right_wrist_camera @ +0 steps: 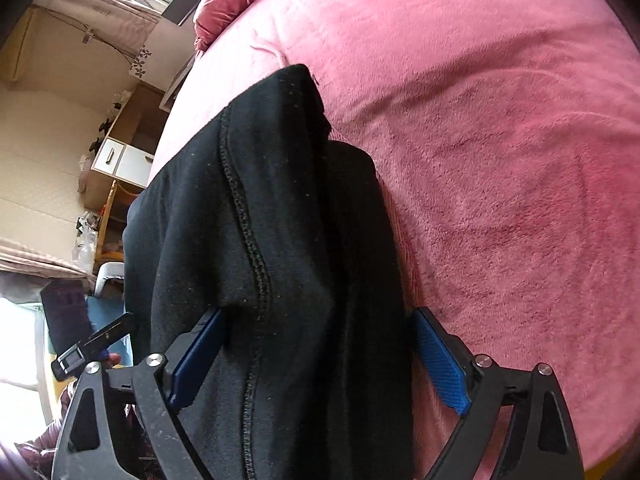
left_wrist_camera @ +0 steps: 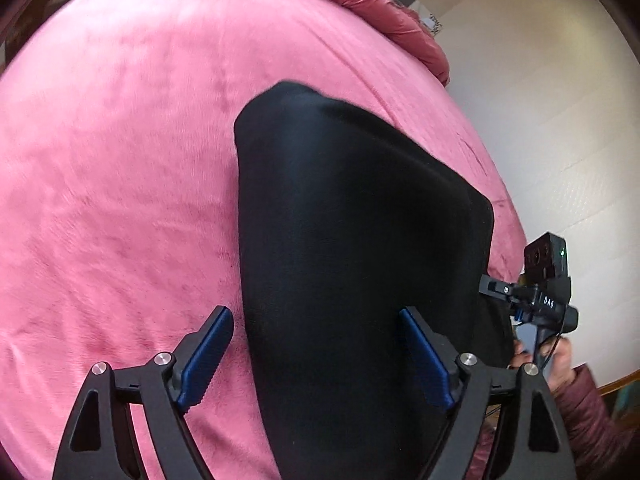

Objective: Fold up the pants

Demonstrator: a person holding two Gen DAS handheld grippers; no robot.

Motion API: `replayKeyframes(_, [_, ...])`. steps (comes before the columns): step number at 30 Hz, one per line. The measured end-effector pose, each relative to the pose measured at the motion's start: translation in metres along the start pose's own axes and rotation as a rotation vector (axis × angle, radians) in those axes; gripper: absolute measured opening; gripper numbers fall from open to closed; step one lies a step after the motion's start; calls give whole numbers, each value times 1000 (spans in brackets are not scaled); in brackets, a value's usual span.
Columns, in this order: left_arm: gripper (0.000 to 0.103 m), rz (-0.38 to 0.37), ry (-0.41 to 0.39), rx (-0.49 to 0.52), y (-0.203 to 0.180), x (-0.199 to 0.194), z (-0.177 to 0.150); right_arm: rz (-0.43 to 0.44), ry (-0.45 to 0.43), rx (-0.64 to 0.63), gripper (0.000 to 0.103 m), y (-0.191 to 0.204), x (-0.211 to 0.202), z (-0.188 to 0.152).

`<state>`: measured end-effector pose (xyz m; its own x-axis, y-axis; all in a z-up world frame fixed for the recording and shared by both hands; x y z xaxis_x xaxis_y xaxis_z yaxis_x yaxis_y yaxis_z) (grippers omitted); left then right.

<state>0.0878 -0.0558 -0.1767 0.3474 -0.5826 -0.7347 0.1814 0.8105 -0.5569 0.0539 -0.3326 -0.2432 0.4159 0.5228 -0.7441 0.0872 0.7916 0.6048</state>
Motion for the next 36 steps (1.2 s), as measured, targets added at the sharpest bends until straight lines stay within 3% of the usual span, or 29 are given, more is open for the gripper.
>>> replayKeyframes(4, [86,-63,43,-39,-1,13,-3,14,4,-37,96,3,3,-5])
replayKeyframes(6, [80,-103,70,-66,-2,18,-5,22,7,-48,95,4,4,-7])
replayKeyframes(10, [75,-123,89,-73,-5,24,-7,36,9,-74,80,6,2,-10])
replayKeyframes(12, [67,-135,96,-75,-7,27,-7,34,6,-88,72,8,1,-13])
replayKeyframes(17, [42,-192,30,-61,-18,11,2,37,-3,-103,51,25,-8,-14])
replayKeyframes(19, [40,-225,-1,-51,-27,-2,7,35,-12,-129,46,41,-13,-11])
replayKeyframes(24, [39,-235,-103,3,-33,-38,31,75,-59,-240,44,95,-26,17])
replayKeyframes(27, [39,-221,-177,12,-24,-62,63,129,-89,-289,44,131,-21,44])
replayKeyframes(30, [40,-157,-238,24,-3,-75,106,167,-102,-309,44,161,2,74])
replayKeyframes(36, [41,-31,-249,-9,47,-62,161,170,-55,-308,44,202,77,136])
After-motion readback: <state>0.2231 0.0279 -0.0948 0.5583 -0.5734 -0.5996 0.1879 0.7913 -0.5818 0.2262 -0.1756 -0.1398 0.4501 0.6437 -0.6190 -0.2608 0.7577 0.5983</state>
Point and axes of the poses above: each gripper's, at about its wrist camera, not at the fingertips, and x roughly the way its jaws point, y to its left, z to its top, the point moved 9 cm from there along x, roughly the way its jaws point, and after that the axes turned 6 degrees about -y, right-handed, at the moved point
